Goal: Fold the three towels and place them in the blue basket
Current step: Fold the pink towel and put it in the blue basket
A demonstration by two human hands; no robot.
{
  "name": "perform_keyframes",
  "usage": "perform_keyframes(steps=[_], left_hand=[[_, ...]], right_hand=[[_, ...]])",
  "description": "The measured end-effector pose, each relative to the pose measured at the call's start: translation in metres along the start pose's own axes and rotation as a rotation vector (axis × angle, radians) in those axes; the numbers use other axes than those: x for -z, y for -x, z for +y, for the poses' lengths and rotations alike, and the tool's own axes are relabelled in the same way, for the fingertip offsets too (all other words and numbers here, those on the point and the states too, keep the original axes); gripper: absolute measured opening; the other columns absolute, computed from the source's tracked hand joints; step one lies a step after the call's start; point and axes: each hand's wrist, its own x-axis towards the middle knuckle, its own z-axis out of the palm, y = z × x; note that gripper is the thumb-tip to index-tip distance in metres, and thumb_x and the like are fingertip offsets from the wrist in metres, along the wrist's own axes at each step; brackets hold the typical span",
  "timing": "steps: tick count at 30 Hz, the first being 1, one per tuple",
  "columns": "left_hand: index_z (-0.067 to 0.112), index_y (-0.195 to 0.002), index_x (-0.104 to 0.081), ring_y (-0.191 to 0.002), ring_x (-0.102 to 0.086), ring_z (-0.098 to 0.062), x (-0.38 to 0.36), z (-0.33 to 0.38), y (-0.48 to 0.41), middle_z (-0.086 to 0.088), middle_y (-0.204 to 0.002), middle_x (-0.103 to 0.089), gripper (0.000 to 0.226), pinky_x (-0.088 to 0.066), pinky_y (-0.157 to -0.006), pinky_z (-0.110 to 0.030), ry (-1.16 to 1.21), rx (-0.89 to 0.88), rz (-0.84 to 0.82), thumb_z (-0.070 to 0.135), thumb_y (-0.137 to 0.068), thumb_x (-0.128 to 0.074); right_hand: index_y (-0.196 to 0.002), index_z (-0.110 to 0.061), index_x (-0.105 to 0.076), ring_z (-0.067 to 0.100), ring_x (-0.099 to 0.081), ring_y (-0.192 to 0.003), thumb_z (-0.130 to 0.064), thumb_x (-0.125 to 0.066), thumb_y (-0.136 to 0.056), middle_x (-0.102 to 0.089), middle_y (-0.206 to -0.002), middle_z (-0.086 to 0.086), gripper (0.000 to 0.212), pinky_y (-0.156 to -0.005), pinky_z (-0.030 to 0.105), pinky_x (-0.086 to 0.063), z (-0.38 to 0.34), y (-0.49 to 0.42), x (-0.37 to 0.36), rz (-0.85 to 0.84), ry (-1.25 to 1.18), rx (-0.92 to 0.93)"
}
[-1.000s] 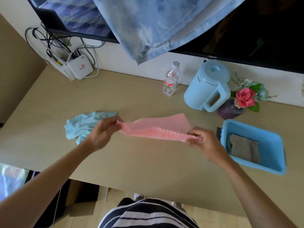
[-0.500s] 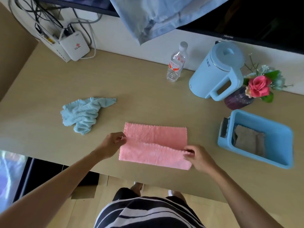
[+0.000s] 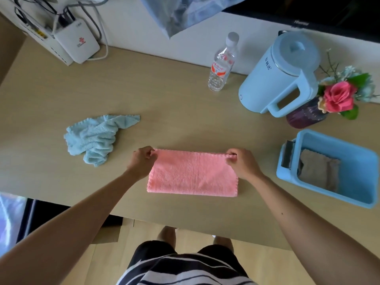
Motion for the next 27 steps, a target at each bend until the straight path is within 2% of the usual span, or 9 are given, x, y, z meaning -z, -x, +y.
perform_keyframes(steps=[2,4,7,10,13,16,20,25,27], left_hand=[[0.001,-0.084,-0.063,-0.064,-0.051,-0.025,-0.003,-0.006,-0.005,-0.010,-0.067,-0.059,0.013,-0.037,-0.055,-0.030,-0.042,0.007,0.029,0.010,-0.093,-0.059],[0.006,-0.093,-0.060,-0.076,-0.057,-0.028,-0.006,-0.009,-0.005,-0.012,-0.081,-0.065,0.005,-0.048,-0.062,-0.035,-0.126,-0.039,0.125,0.009,-0.088,-0.061],[0.012,-0.098,-0.055,-0.089,-0.052,-0.021,-0.017,-0.001,0.011,-0.006,-0.097,-0.057,0.016,-0.049,-0.065,-0.036,-0.317,-0.304,0.275,0.008,-0.085,-0.063],[0.020,-0.095,-0.057,-0.089,-0.056,-0.016,-0.037,0.019,0.043,0.001,-0.100,-0.057,0.016,-0.057,-0.067,-0.033,-0.362,-0.575,0.080,0.006,-0.088,-0.059],[0.018,-0.115,-0.062,-0.100,-0.059,-0.016,-0.067,0.030,0.073,-0.002,-0.115,-0.059,0.023,-0.060,-0.076,-0.033,-0.488,-0.701,-0.217,0.011,-0.093,-0.058],[0.023,-0.136,-0.051,-0.115,-0.054,-0.020,-0.093,0.026,0.084,-0.005,-0.135,-0.052,0.044,-0.054,-0.092,-0.036,-0.613,-0.736,-0.304,0.030,-0.094,-0.060],[0.023,-0.136,-0.053,-0.126,-0.053,-0.029,-0.103,0.024,0.077,-0.008,-0.142,-0.053,0.055,-0.051,-0.098,-0.045,-0.724,-0.764,-0.215,0.041,-0.086,-0.067],[0.020,-0.141,-0.048,-0.148,-0.028,-0.032,-0.101,0.045,0.049,-0.006,-0.159,-0.035,0.063,-0.030,-0.118,-0.052,-0.839,-0.745,-0.171,0.026,-0.081,-0.069],[0.018,-0.136,-0.054,-0.147,-0.031,-0.034,-0.101,0.054,0.043,-0.009,-0.157,-0.038,0.066,-0.031,-0.118,-0.051,-0.878,-0.775,-0.168,0.013,-0.073,-0.072]], right_hand=[[-0.088,-0.022,-0.070,0.018,-0.066,-0.077,-0.014,-0.058,-0.090,-0.073,-0.089,-0.003,0.014,-0.064,0.033,-0.052,0.000,-0.006,-0.004,0.030,0.004,-0.018],[-0.104,-0.018,-0.069,0.022,-0.067,-0.090,-0.015,-0.061,-0.090,-0.073,-0.102,0.001,0.016,-0.077,0.037,-0.054,0.001,-0.009,-0.009,0.108,0.064,-0.008],[-0.119,-0.013,-0.060,0.030,-0.060,-0.103,-0.013,-0.071,-0.083,-0.062,-0.113,0.008,0.038,-0.087,0.044,-0.049,0.001,-0.004,-0.019,0.221,0.314,0.109],[-0.114,-0.014,-0.060,0.026,-0.054,-0.105,-0.009,-0.074,-0.078,-0.055,-0.114,0.004,0.039,-0.090,0.042,-0.047,-0.002,0.003,-0.029,0.196,0.400,0.304],[-0.104,-0.017,-0.065,0.020,-0.052,-0.105,-0.010,-0.075,-0.079,-0.052,-0.111,-0.001,0.028,-0.096,0.039,-0.046,0.002,0.007,-0.038,0.085,0.420,0.470],[-0.107,-0.023,-0.066,0.019,-0.051,-0.115,-0.020,-0.074,-0.082,-0.052,-0.120,-0.004,0.027,-0.106,0.042,-0.041,0.014,0.015,-0.040,-0.002,0.451,0.495],[-0.117,-0.026,-0.062,0.020,-0.051,-0.118,-0.025,-0.069,-0.083,-0.051,-0.130,-0.003,0.035,-0.106,0.041,-0.042,0.029,0.030,-0.035,0.026,0.475,0.431],[-0.129,-0.032,-0.055,0.020,-0.055,-0.108,-0.028,-0.074,-0.076,-0.052,-0.129,-0.003,0.057,-0.094,0.036,-0.046,0.044,0.065,-0.038,0.051,0.445,0.302],[-0.132,-0.028,-0.052,0.019,-0.056,-0.108,-0.030,-0.080,-0.071,-0.053,-0.125,-0.003,0.068,-0.094,0.035,-0.046,0.047,0.082,-0.047,0.008,0.446,0.303]])
